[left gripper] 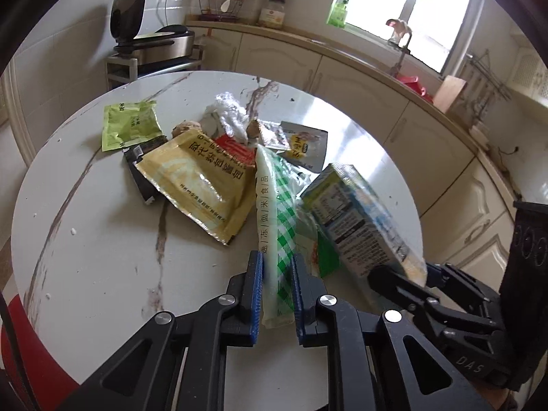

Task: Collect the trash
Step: 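Regrasp the packet with a green wrapper in the left tool while the right holds the carton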

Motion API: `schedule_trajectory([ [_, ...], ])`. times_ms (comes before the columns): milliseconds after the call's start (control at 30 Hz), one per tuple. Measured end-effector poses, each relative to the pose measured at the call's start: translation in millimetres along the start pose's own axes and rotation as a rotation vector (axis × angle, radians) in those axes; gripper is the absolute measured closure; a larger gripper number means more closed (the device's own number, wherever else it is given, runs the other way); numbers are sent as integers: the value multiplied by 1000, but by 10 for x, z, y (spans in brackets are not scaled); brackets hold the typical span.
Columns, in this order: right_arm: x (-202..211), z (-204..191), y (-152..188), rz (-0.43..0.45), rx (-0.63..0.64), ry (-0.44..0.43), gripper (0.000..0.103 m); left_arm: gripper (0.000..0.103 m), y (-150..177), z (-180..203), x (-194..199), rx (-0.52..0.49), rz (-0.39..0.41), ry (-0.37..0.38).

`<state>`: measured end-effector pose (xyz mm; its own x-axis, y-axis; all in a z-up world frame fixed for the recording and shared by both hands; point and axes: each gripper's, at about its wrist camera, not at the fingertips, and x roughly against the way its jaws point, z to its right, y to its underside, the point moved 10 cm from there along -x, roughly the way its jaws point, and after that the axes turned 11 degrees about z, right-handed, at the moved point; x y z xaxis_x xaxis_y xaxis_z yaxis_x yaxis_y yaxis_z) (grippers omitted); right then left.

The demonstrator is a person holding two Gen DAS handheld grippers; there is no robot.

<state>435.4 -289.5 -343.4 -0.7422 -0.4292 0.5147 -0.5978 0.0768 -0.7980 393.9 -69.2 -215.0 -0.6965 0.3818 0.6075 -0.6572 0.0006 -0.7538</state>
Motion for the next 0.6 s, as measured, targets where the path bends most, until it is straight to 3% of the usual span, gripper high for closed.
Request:
schedule_trajectory([
  [133, -26, 8, -13, 4, 2, 2, 57, 89, 108, 116, -107, 0, -52, 25],
  [200, -19, 4, -4, 7, 1, 3, 57, 82, 111, 104, -173, 19, -65, 10],
  [267, -2, 15, 6, 13, -8, 6, 57, 51, 94, 63, -238, 35, -78, -15],
  [500, 79, 113, 8, 56, -21, 84, 57, 43, 52, 170, -296, -52, -63, -104],
  [600, 135, 178, 6, 67, -24, 94, 57, 43, 66, 325, -358, -79, -61, -108],
])
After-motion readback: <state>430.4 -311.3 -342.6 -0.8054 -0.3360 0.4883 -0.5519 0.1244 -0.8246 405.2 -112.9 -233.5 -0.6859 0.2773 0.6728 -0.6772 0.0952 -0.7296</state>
